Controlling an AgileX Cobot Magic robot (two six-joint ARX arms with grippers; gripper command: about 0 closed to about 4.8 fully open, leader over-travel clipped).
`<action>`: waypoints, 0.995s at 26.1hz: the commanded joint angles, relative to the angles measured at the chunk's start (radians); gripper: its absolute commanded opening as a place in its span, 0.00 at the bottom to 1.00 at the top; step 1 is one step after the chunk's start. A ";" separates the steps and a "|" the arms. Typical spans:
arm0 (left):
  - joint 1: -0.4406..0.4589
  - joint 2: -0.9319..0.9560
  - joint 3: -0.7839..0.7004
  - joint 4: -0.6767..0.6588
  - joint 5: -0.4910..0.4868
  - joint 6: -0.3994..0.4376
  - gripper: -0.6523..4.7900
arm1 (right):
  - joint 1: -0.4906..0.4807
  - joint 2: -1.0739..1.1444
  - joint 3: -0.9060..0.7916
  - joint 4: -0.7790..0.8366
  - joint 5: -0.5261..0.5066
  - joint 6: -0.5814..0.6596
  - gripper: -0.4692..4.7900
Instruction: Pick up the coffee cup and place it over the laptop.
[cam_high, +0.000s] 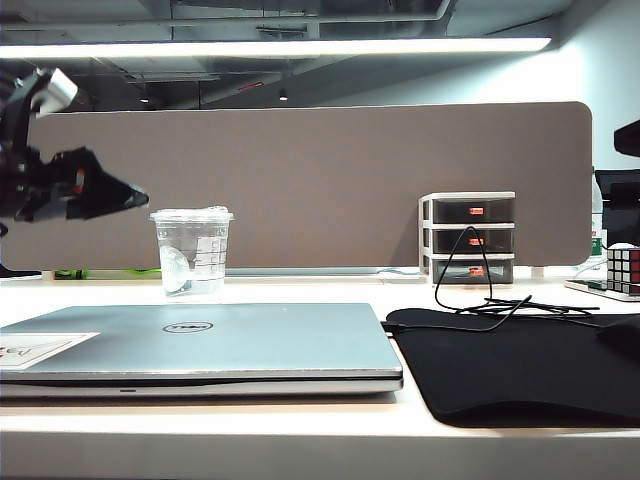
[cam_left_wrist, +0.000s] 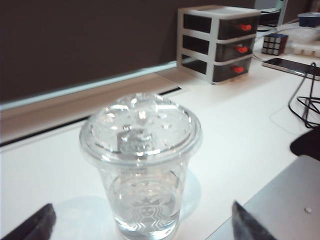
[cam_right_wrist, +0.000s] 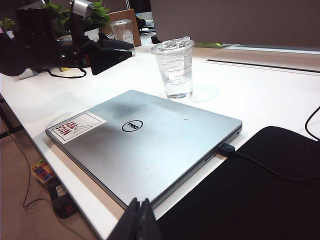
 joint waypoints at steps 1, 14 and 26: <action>0.003 0.119 0.111 -0.031 0.107 -0.007 1.00 | 0.000 -0.002 -0.005 0.000 -0.001 0.003 0.08; 0.002 0.300 0.305 -0.075 0.178 0.004 1.00 | 0.000 -0.002 -0.005 0.000 0.002 0.003 0.08; 0.000 0.398 0.459 -0.142 0.313 0.004 1.00 | 0.000 -0.002 -0.005 -0.010 0.002 0.003 0.08</action>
